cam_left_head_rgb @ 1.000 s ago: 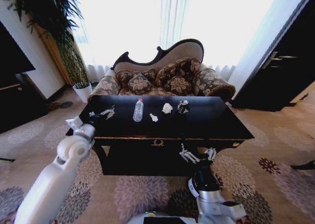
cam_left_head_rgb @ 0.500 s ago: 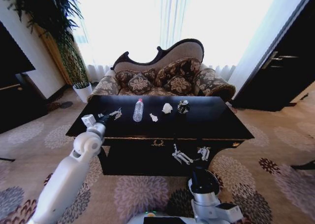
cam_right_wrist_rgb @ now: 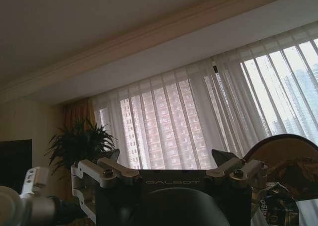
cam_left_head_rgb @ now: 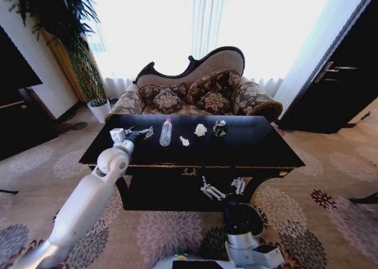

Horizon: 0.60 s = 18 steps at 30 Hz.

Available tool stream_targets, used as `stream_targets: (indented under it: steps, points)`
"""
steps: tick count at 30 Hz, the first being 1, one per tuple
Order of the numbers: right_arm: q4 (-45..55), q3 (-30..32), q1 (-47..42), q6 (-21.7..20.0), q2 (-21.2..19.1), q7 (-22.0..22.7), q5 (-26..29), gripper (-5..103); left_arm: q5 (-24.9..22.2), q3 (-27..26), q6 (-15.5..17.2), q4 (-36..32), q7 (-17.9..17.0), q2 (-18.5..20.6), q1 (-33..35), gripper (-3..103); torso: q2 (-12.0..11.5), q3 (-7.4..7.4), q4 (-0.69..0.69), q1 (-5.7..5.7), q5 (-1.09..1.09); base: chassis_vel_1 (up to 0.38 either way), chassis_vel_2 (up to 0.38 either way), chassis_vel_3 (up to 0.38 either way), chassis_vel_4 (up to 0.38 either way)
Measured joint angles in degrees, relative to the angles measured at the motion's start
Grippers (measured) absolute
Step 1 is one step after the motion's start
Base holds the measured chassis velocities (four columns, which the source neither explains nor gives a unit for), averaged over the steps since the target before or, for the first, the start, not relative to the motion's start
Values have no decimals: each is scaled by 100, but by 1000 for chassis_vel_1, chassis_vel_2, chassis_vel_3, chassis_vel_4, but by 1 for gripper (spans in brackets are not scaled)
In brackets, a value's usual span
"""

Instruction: Move to the front of the table and place the trash on the table into the trash bin.

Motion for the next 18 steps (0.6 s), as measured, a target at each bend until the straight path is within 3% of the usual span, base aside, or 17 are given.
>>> stream_targets:
  steps: [11, 18]
  points:
    - [-105, -45, -5, 151, -3, -82, -45, 100, 491, 661, -72, 443, 52, -200, -442, 100, 0, 0, 0, 0, 0, 0, 0, 0, 0]
    - [-110, 4, 2, 182, -5, -118, -28, 100, 741, 777, -482, 422, 426, -396, -515, 100, 0, 0, 0, 0, 1, 0, 0, 0, 0]
